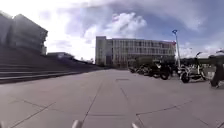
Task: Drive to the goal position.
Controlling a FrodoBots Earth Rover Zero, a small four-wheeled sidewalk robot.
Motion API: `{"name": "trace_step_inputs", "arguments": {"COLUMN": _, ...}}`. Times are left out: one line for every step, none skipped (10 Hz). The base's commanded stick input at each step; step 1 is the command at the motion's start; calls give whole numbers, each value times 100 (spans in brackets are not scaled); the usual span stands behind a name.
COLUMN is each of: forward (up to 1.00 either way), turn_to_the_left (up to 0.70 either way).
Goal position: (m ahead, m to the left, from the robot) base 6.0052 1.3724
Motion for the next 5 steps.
{"name": "trace_step_inputs", "arguments": {"forward": 100, "turn_to_the_left": 0}}
{"name": "trace_step_inputs", "arguments": {"forward": 100, "turn_to_the_left": 0}}
{"name": "trace_step_inputs", "arguments": {"forward": 100, "turn_to_the_left": 0}}
{"name": "trace_step_inputs", "arguments": {"forward": 100, "turn_to_the_left": 0}}
{"name": "trace_step_inputs", "arguments": {"forward": 100, "turn_to_the_left": 0}}
